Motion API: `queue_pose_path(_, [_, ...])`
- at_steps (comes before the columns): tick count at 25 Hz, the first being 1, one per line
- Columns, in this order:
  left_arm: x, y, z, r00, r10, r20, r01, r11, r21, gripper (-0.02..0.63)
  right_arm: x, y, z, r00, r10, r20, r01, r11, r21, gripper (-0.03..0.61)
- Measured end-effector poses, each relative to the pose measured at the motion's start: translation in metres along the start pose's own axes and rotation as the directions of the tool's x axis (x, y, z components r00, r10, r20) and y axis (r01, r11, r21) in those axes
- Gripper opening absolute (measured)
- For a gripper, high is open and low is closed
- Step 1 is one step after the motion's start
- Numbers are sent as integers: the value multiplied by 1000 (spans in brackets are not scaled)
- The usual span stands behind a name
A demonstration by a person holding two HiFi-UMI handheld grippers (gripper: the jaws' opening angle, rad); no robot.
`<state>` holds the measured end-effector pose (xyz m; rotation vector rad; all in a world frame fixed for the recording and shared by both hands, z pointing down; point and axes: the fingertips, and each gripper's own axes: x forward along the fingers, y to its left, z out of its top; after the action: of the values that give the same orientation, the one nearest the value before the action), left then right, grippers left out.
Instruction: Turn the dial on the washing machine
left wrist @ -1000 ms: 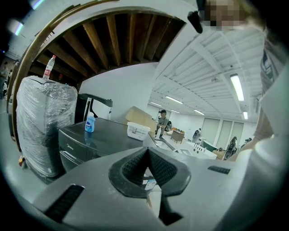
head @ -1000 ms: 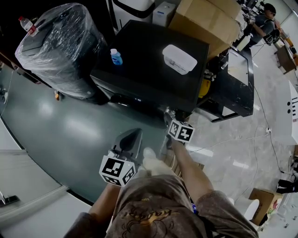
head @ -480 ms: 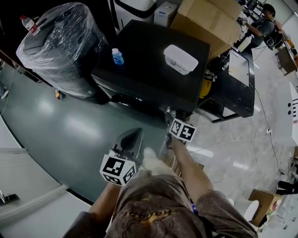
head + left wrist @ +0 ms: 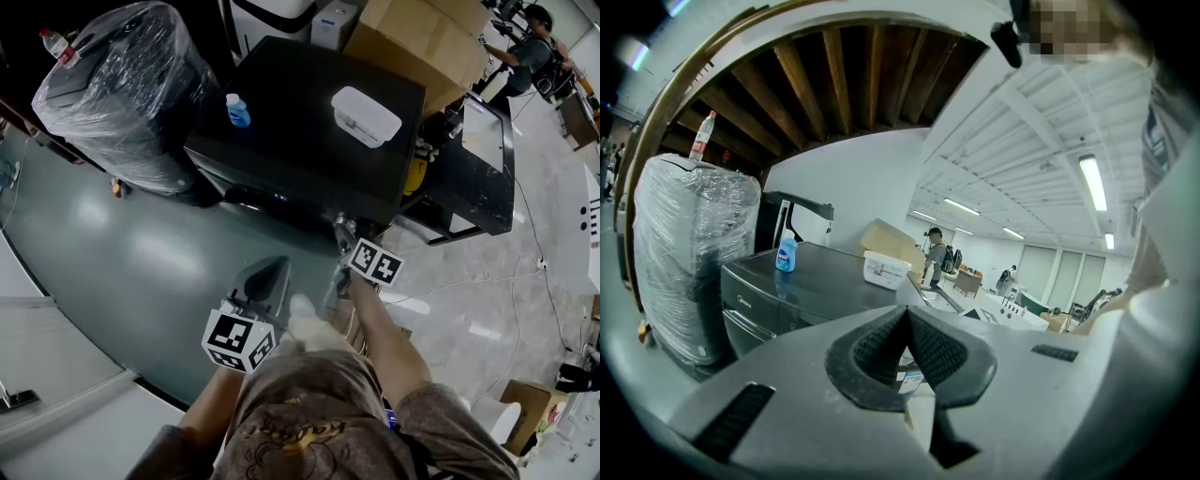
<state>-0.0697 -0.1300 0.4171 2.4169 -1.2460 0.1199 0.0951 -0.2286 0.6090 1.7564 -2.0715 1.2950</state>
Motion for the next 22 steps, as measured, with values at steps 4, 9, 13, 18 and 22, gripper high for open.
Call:
queue_pose_path(4, [0,0,-2,1000,-1,-5,1,1000,0,-2,0,-1,0,999,30,22,-31,999,34,230])
queue_pose_path(9, [0,0,-6,1000,-2,-16,2,1000,-1,-3,-1,-2,-1,995,87,58,-93,990,106,230])
queue_pose_path(13, [2,0,-6,1000,-5,-21,5,1000,2,-3,-1,-2,-1,990,117,75,-127,982,143,230])
queue_pose_path(18, [4,0,-6,1000,-5,-24,5,1000,3,-2,-1,-3,0,985,142,94,-157,972,176,230])
queue_pose_path(22, [3,2,-9,1000,-5,-27,5,1000,2,-3,0,-4,-2,977,179,116,-201,956,213,230])
